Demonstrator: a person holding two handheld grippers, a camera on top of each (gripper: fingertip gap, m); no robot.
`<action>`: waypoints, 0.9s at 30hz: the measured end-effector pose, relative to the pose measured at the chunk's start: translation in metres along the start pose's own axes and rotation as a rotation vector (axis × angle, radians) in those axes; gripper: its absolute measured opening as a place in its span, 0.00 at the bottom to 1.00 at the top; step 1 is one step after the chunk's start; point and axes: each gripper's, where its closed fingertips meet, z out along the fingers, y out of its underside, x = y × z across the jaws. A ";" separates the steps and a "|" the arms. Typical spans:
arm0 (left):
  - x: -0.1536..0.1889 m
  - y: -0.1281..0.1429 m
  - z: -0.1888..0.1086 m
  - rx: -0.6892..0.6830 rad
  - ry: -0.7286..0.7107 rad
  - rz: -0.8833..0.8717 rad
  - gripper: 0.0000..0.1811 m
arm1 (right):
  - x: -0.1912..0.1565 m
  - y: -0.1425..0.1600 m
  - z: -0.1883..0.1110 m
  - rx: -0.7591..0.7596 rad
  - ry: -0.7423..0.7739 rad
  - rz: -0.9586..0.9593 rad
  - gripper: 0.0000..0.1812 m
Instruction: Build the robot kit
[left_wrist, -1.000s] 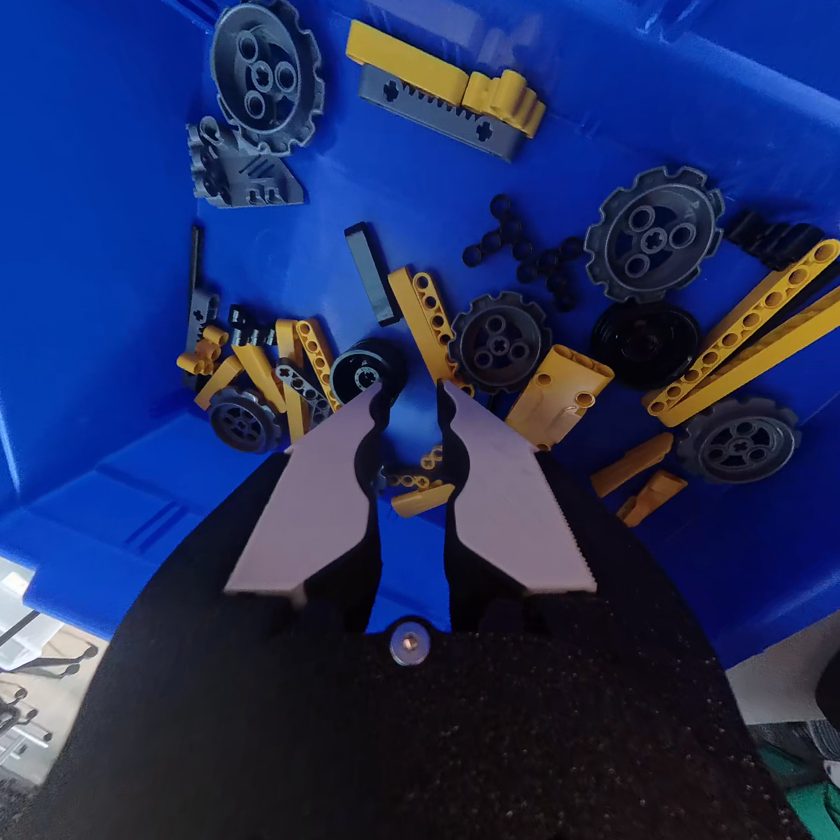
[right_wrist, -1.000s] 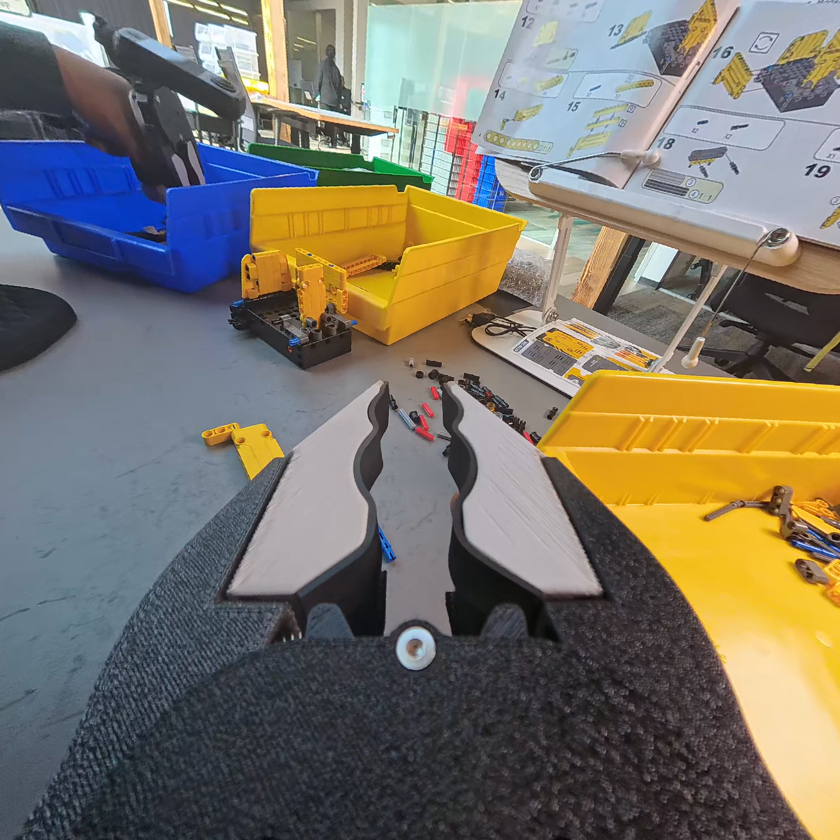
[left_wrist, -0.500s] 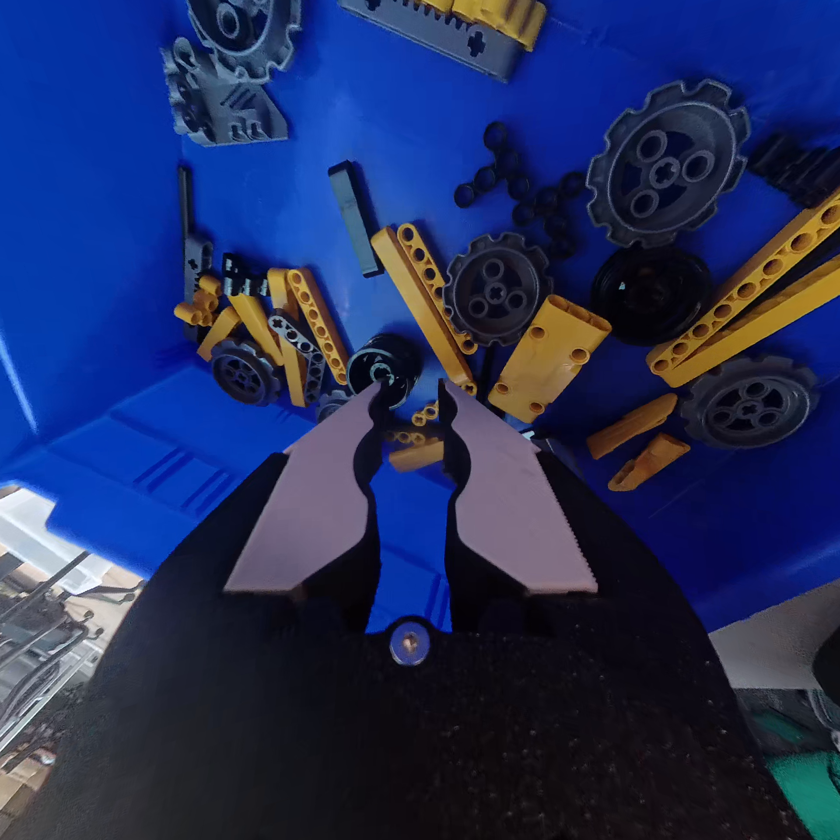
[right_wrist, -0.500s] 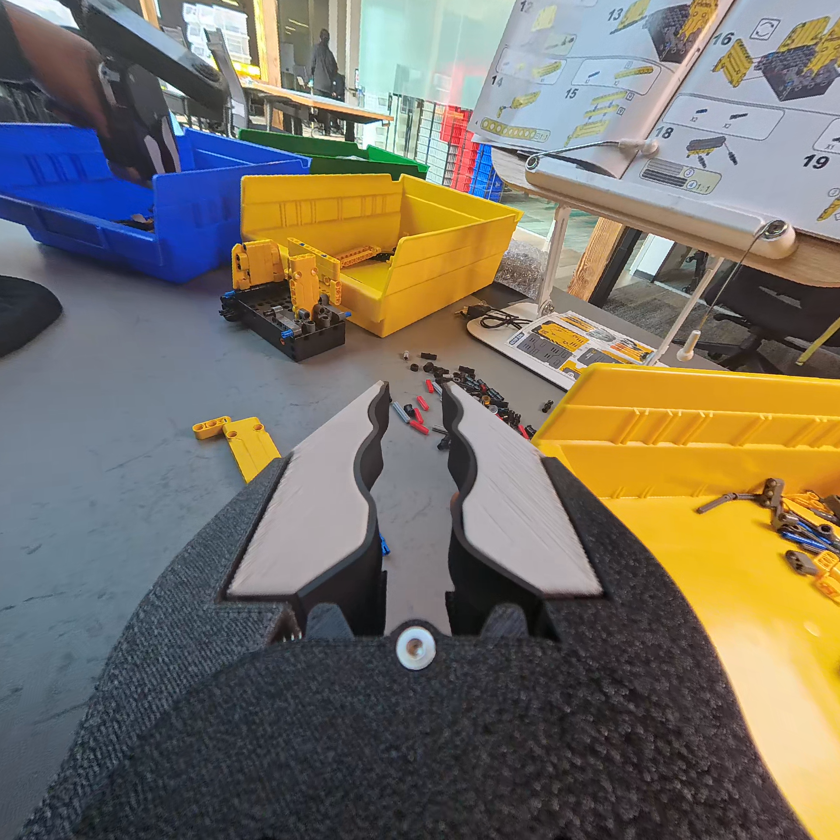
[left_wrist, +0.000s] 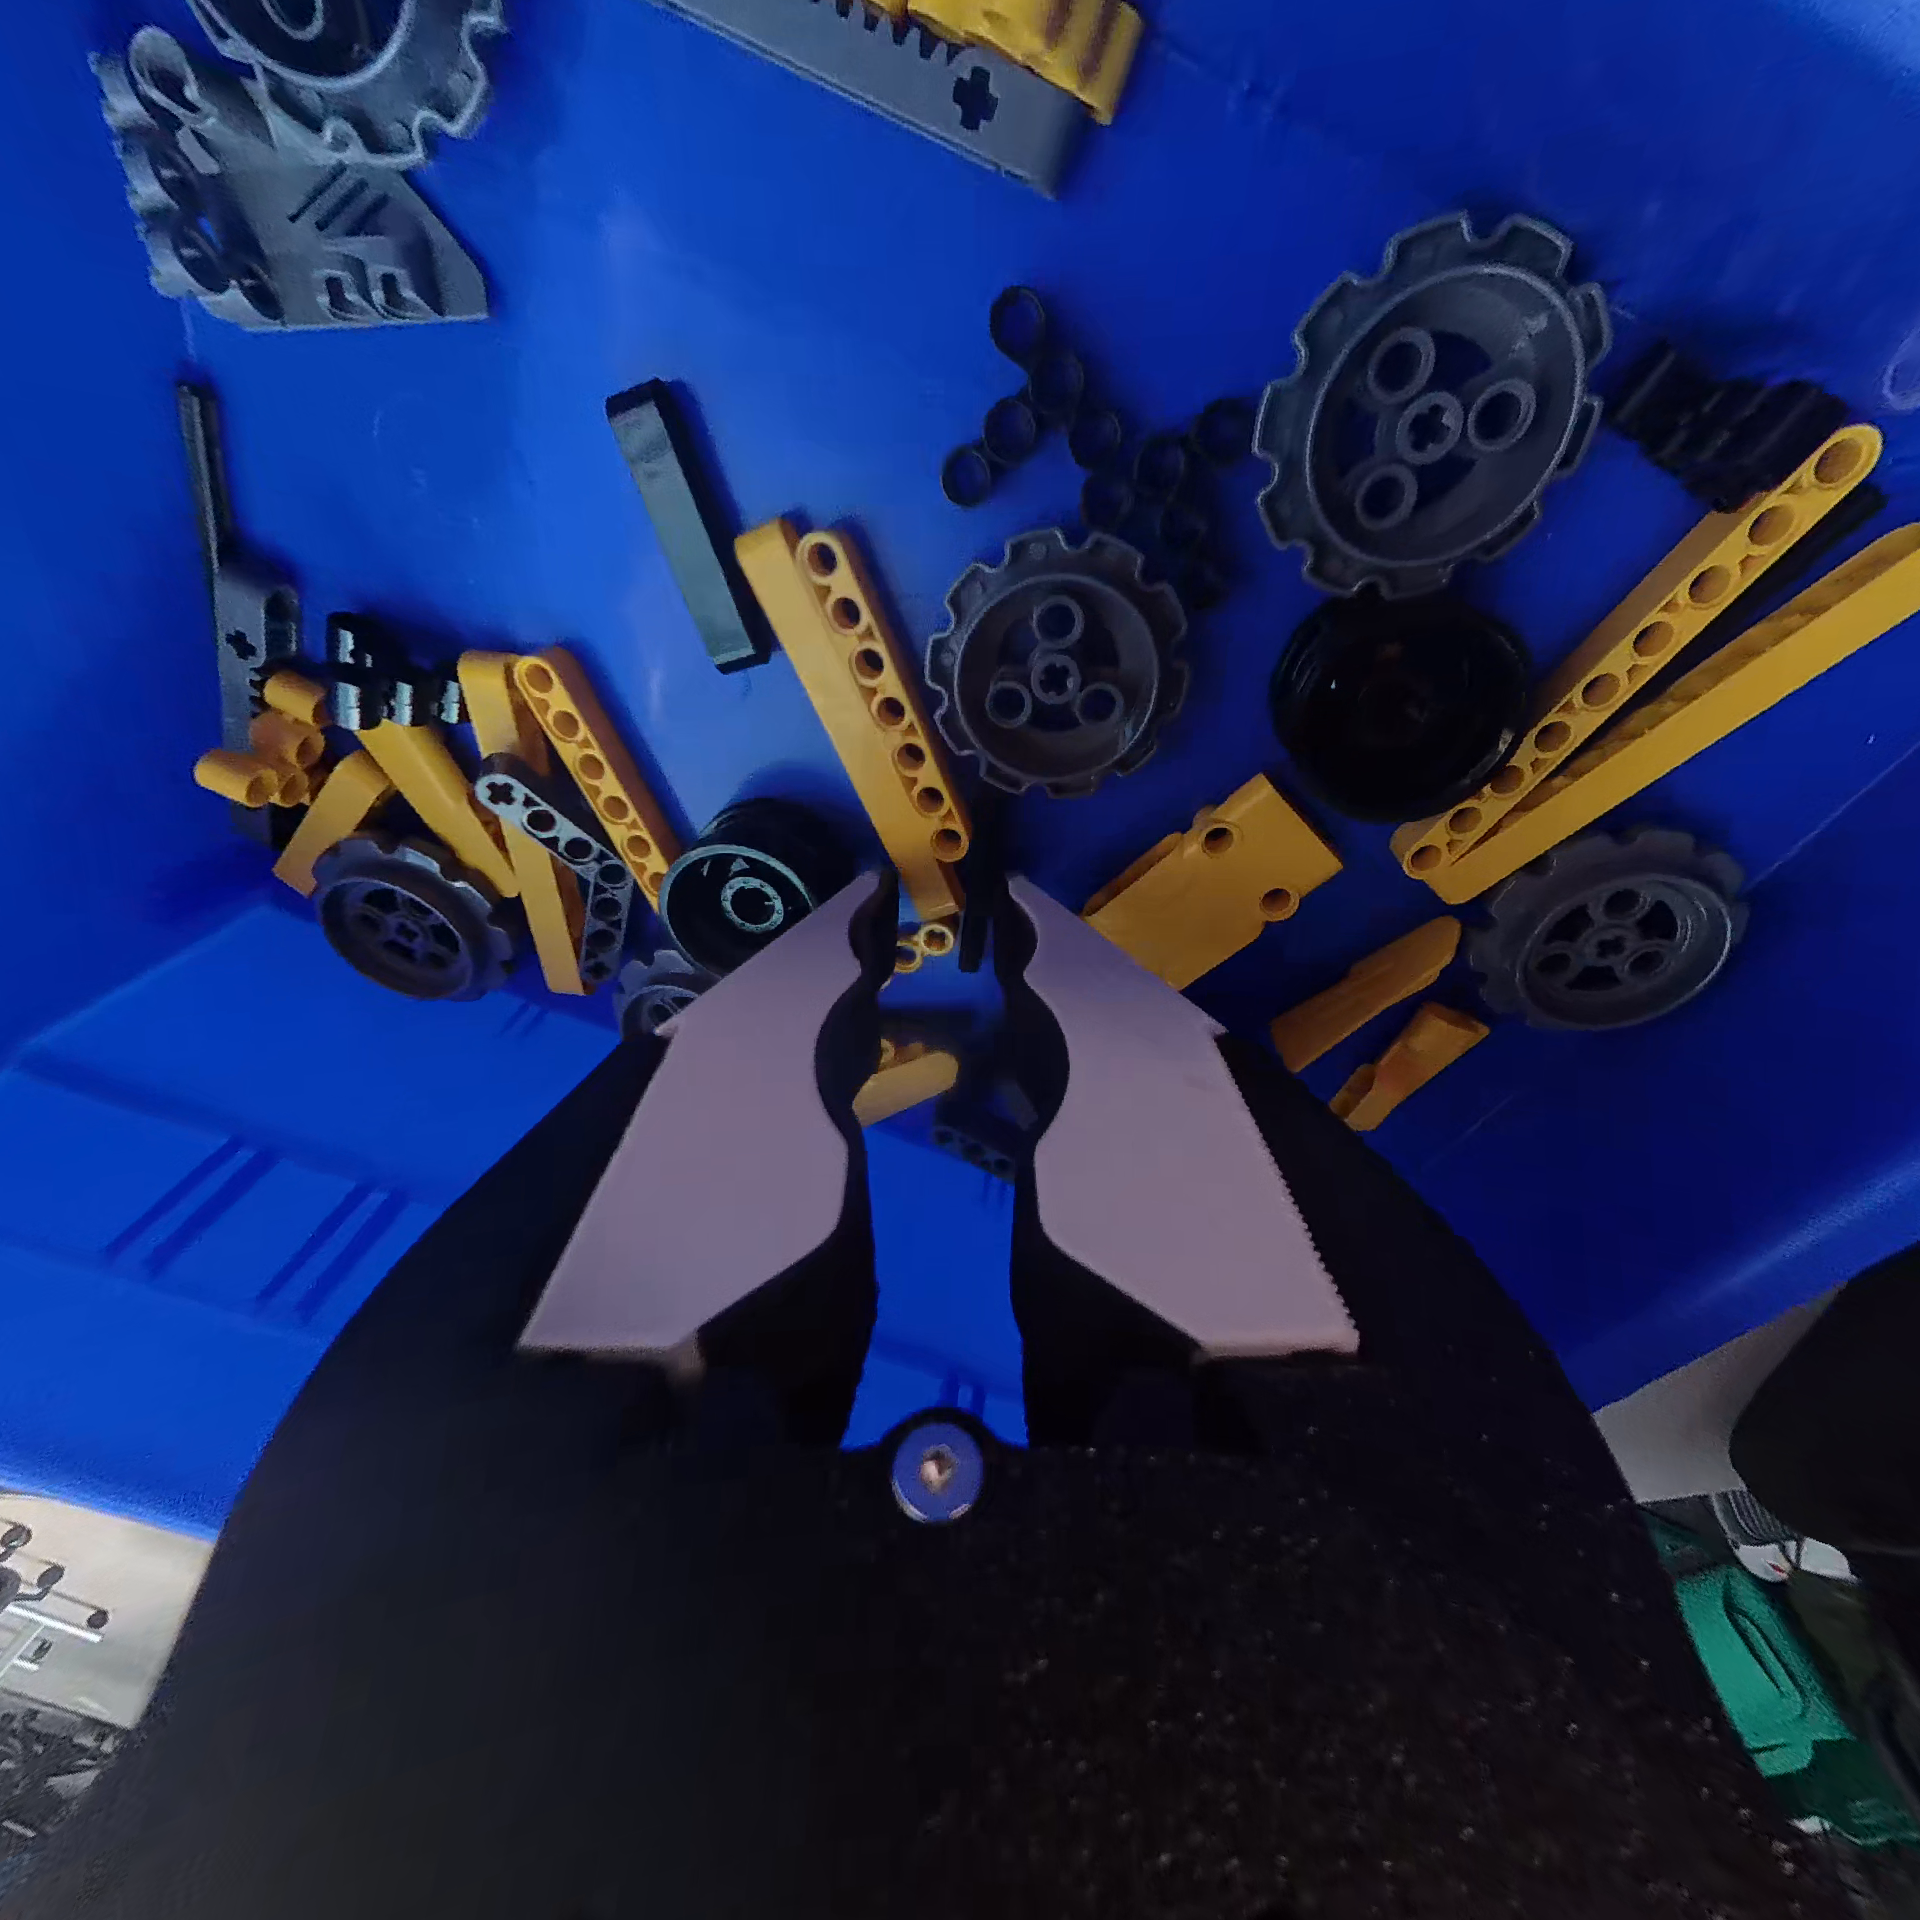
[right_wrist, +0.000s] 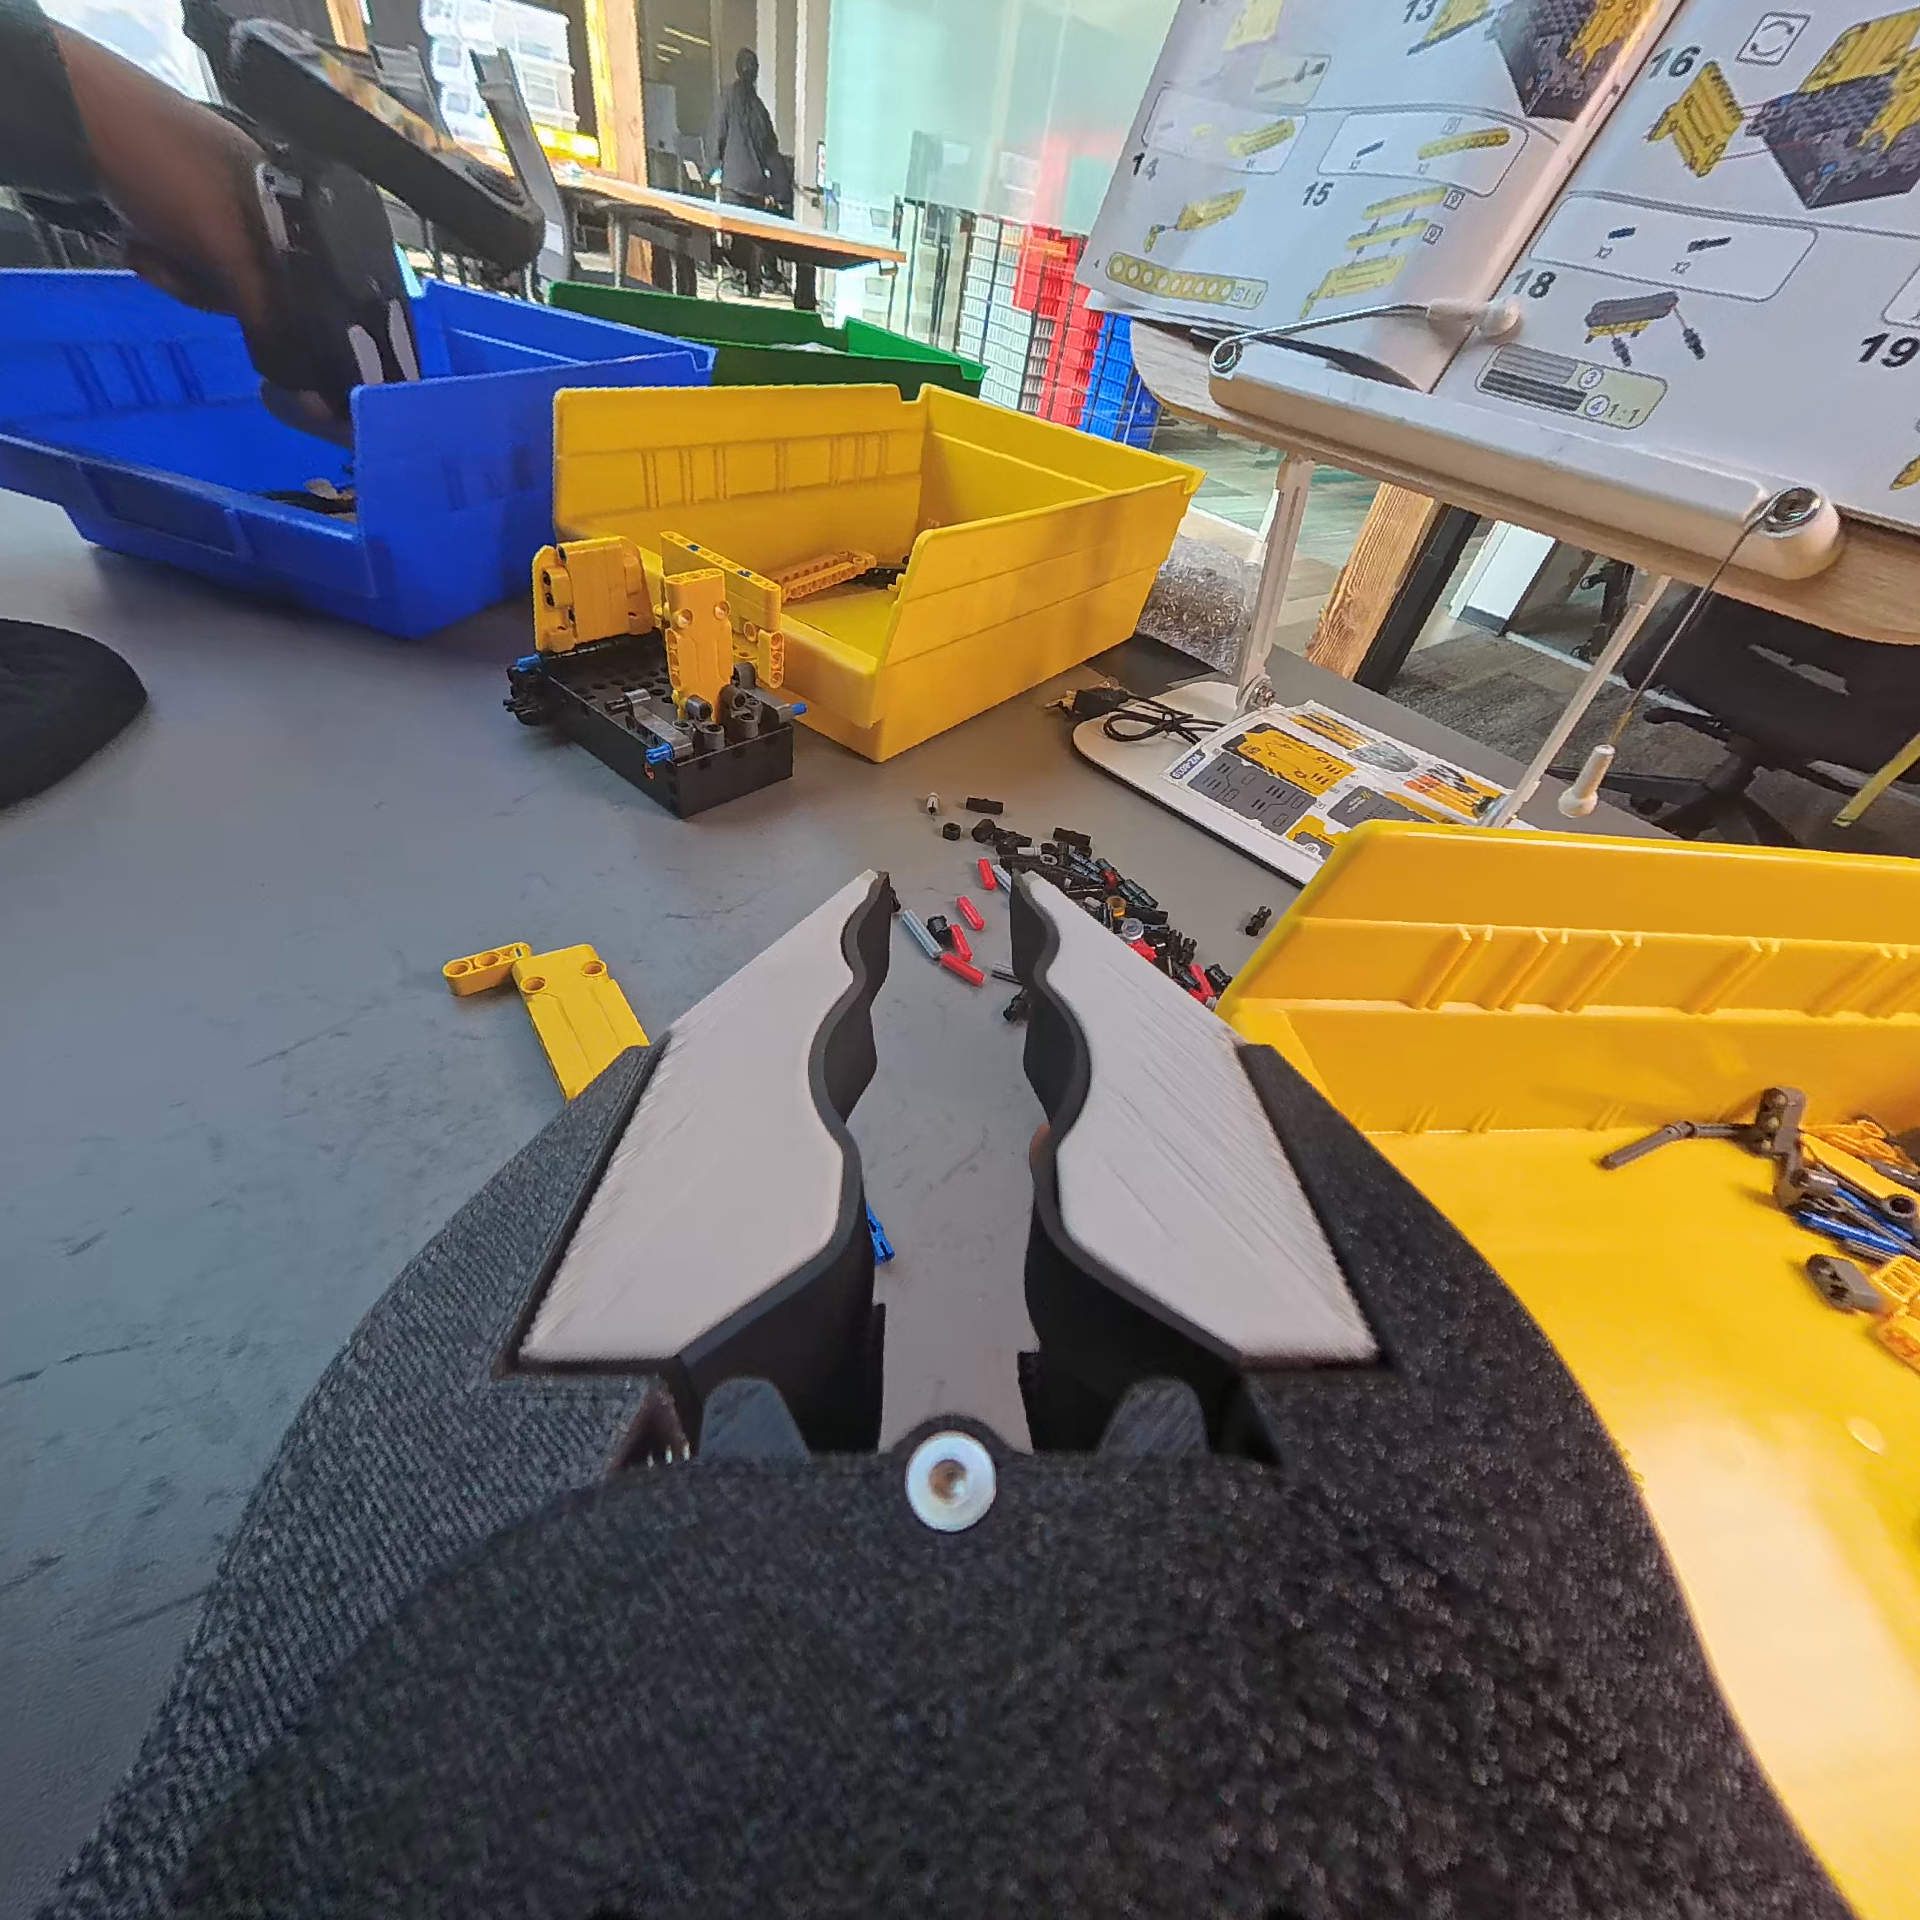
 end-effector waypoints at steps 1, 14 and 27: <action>0.000 0.001 0.000 -0.007 0.008 0.000 0.10 | 0.000 0.000 0.000 -0.002 0.000 -0.001 0.12; 0.001 0.005 0.001 0.008 0.141 -0.053 0.05 | -0.002 0.003 0.001 -0.017 -0.005 -0.007 0.12; -0.018 0.018 -0.079 0.165 -0.074 -0.064 0.03 | -0.004 0.000 -0.001 -0.006 -0.004 -0.040 0.12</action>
